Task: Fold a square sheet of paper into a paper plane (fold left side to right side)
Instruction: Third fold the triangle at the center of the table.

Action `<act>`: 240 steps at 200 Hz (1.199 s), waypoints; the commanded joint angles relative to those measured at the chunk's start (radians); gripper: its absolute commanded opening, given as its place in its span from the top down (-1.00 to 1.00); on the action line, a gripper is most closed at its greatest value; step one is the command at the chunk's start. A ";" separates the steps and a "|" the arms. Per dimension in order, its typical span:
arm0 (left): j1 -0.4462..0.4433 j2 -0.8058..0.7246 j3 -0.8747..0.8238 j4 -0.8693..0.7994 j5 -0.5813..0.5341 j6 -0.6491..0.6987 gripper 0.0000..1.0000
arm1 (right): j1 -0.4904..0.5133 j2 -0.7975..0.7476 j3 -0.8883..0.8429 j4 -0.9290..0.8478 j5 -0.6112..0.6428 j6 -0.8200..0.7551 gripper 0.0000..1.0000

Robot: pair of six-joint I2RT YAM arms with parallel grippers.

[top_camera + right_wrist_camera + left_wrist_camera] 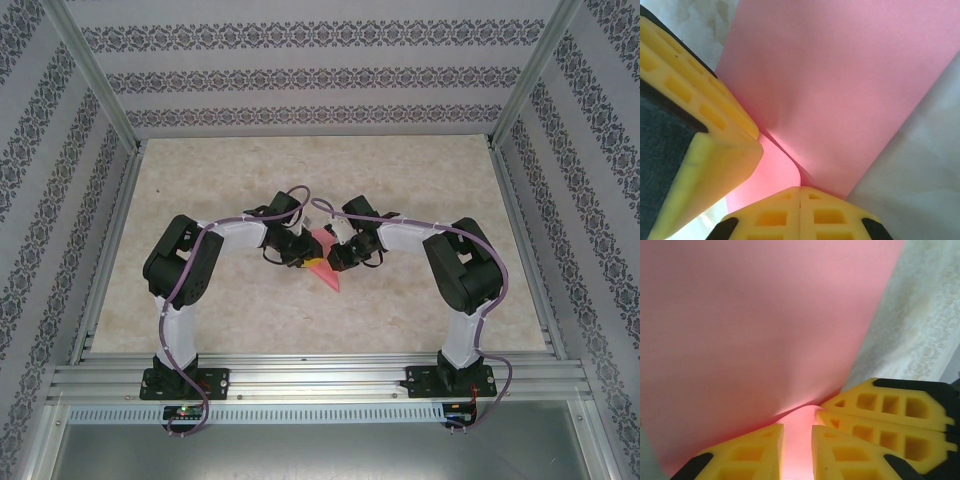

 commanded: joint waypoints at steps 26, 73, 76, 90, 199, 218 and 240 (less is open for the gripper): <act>-0.011 0.013 -0.025 -0.026 -0.037 0.031 0.55 | 0.031 0.063 -0.010 -0.044 0.029 -0.011 1.00; -0.011 0.031 -0.028 -0.070 -0.086 0.058 0.56 | 0.022 0.038 0.009 -0.034 0.008 0.024 0.90; -0.011 0.033 -0.030 -0.074 -0.089 0.059 0.56 | 0.020 0.033 0.014 -0.035 0.007 0.028 0.86; -0.012 0.036 -0.037 -0.085 -0.101 0.064 0.56 | 0.012 0.004 0.033 -0.039 0.007 0.048 0.76; -0.012 0.049 -0.044 -0.099 -0.132 0.067 0.60 | 0.024 -0.261 -0.087 -0.014 -0.125 0.168 0.54; -0.012 0.050 -0.043 -0.101 -0.133 0.070 0.61 | 0.061 -0.239 -0.121 0.023 -0.155 0.192 0.56; -0.012 0.053 -0.039 -0.104 -0.134 0.074 0.61 | 0.087 -0.186 -0.124 0.035 -0.153 0.191 0.57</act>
